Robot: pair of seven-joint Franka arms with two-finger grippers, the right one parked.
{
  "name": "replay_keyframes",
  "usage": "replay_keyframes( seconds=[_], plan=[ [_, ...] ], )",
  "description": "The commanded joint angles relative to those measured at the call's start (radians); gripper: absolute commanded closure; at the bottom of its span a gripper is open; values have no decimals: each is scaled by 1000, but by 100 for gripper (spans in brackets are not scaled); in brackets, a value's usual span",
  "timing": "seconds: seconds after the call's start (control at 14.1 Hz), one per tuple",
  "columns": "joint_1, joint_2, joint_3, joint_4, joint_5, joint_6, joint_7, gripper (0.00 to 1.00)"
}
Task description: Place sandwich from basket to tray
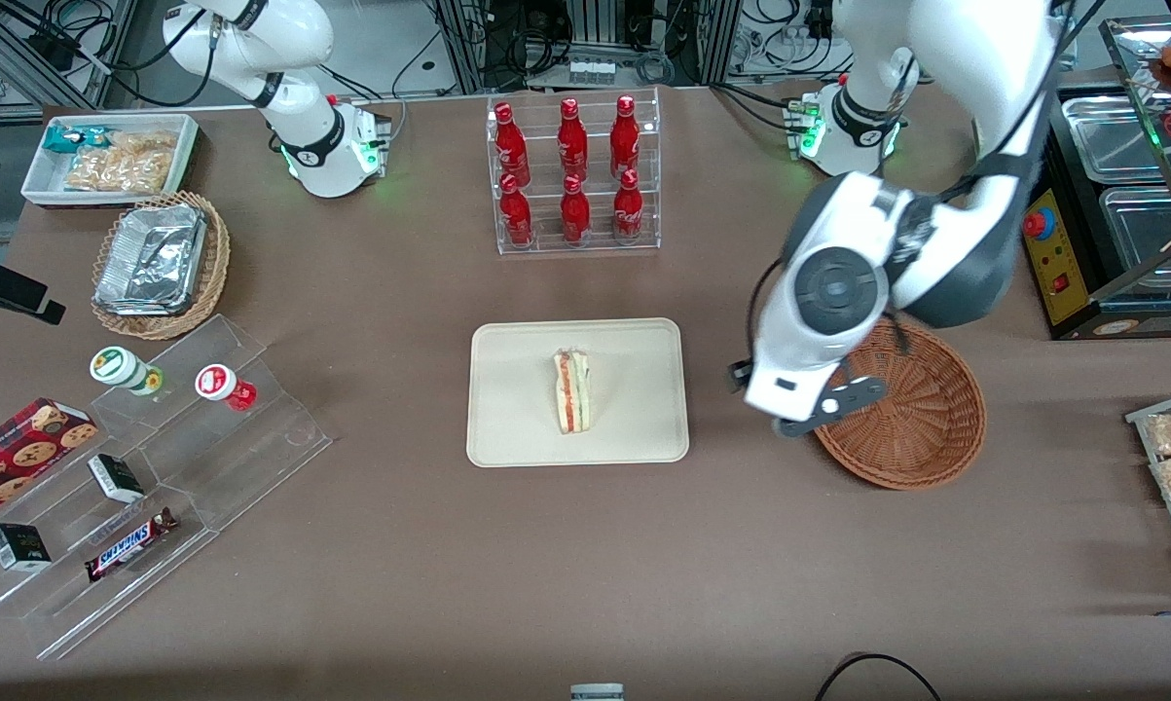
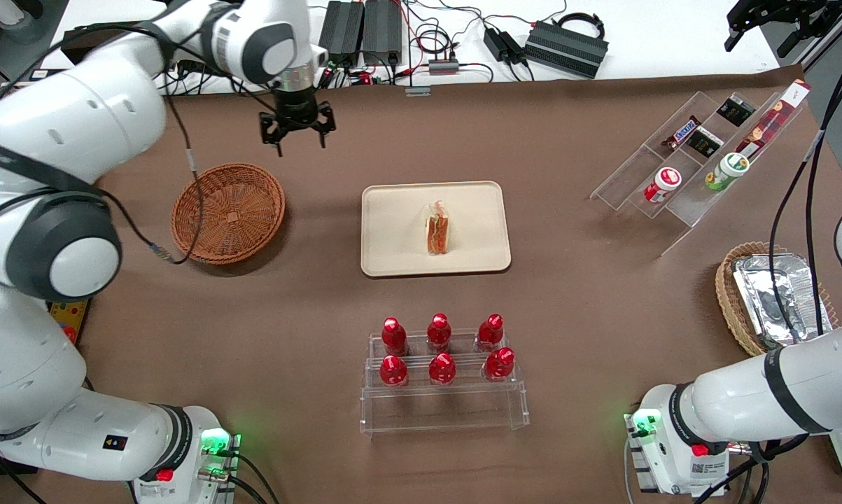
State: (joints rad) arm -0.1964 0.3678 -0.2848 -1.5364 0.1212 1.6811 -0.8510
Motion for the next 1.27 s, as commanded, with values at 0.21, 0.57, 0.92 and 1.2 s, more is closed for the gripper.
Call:
replay_keyframes(
  seconds=[0.21, 0.57, 0.92, 1.2],
  plan=[
    [129, -282, -4, -258, -43, 8, 312, 0],
    [141, -369, 129, -258, -107, -11, 573, 0],
    [126, -440, 269, -226, -120, -50, 794, 0],
    [123, -455, 299, -180, -114, -104, 813, 0]
  ],
)
